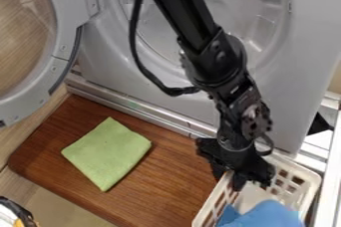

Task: Move the white basket to the center of the table

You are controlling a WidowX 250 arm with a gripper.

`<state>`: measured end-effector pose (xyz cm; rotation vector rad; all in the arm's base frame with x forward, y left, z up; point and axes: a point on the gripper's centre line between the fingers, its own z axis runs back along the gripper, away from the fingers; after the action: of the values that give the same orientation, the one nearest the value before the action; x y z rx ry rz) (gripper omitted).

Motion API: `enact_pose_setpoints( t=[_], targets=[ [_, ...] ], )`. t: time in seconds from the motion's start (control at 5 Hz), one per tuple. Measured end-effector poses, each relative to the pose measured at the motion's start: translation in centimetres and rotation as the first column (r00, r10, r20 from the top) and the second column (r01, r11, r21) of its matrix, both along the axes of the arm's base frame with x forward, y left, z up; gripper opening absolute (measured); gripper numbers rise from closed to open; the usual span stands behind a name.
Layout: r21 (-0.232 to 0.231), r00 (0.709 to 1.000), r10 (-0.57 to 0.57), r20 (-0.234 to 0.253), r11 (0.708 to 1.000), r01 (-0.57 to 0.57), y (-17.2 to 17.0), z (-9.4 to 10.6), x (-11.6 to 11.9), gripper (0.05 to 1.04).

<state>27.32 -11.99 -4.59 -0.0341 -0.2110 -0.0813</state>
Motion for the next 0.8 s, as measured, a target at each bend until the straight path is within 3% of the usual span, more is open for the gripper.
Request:
enact_pose_setpoints(
  t=[0.2, 0.4, 0.8],
  targets=[
    [-0.002, 1.0, -0.008, 0.004, 1.0, 0.008, 0.0, 0.0, -0.1, 0.156],
    [-0.012, 1.0, -0.002, -0.006, 1.0, 0.002, 0.0, 0.0, -0.5, 0.119],
    [-0.067, 0.999, -0.037, 0.008, 0.997, 0.037, 0.1, 2.5, -1.3, 0.104]
  ],
)
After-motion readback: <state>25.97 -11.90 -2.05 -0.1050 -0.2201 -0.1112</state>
